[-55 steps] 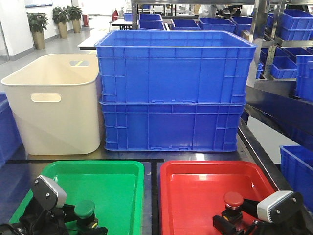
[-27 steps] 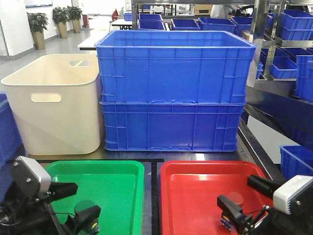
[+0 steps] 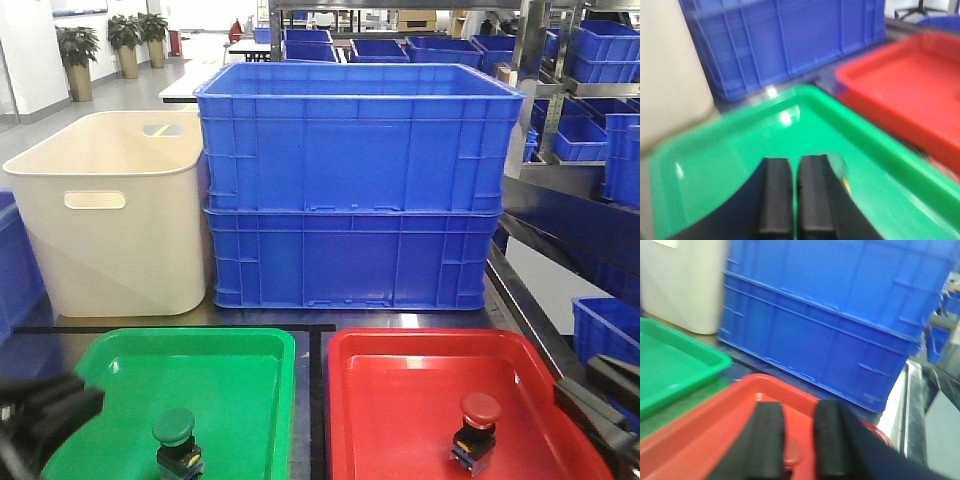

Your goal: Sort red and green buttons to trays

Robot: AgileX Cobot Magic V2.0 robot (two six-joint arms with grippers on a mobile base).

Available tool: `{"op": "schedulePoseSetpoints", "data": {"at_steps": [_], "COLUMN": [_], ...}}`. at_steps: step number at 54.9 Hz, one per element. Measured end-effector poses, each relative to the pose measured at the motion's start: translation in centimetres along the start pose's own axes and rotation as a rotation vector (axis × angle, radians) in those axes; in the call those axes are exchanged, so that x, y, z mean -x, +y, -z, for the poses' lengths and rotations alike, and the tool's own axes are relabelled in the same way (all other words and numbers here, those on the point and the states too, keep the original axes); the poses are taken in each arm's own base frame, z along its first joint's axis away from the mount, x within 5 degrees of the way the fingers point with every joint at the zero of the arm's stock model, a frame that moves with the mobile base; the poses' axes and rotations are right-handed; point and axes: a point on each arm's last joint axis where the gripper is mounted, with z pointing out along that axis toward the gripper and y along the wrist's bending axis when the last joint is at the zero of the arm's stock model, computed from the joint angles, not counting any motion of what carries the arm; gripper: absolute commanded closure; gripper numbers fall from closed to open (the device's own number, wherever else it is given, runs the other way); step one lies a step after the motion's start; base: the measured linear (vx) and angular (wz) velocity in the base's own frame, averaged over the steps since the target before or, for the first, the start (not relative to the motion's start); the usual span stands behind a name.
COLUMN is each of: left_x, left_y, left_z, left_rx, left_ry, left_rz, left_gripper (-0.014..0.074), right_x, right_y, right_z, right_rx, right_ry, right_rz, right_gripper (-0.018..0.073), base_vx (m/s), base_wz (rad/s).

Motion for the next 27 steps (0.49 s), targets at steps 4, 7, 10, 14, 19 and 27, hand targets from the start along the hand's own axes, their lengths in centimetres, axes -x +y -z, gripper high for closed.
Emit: {"op": "schedulePoseSetpoints", "data": {"at_steps": [4, 7, 10, 14, 19, 27], "left_x": [-1.6, -2.5, -3.0, -3.2, -3.0, -2.6], "left_y": [-1.1, -2.0, -2.6, -3.1, -3.4, -3.7], "left_z": [1.1, 1.9, 2.6, 3.5, 4.5, 5.3], "left_rx": [-0.052, -0.091, -0.114, -0.129, -0.126, -0.134], "left_ry": [0.043, 0.057, 0.055, 0.034, -0.007, -0.046], "left_rz": [0.084, 0.165, 0.219, 0.245, 0.241, 0.226], "left_gripper": [0.0603, 0.0601, 0.06, 0.0601, 0.0601, 0.0601], "right_x": [0.5, 0.7, 0.9, 1.3, 1.5, 1.5], "right_y": [1.0, 1.6, 2.0, 2.2, 2.3, 2.4], "right_z": [1.5, 2.3, 3.0, 3.8, 4.3, 4.3], "right_rx": [0.051, 0.086, 0.101, 0.097, 0.09, 0.091], "right_ry": [0.004, 0.009, 0.001, -0.018, -0.036, -0.037], "right_rz": [0.003, -0.01, -0.043, -0.057, -0.059, -0.059], "right_gripper": [0.0574, 0.0573, 0.0572, 0.0571, 0.0571, 0.0571], "base_vx": [0.0, 0.0, 0.0, 0.0, 0.0, 0.0], "base_wz": [0.0, 0.0, 0.0, 0.0, 0.0, 0.0]}}
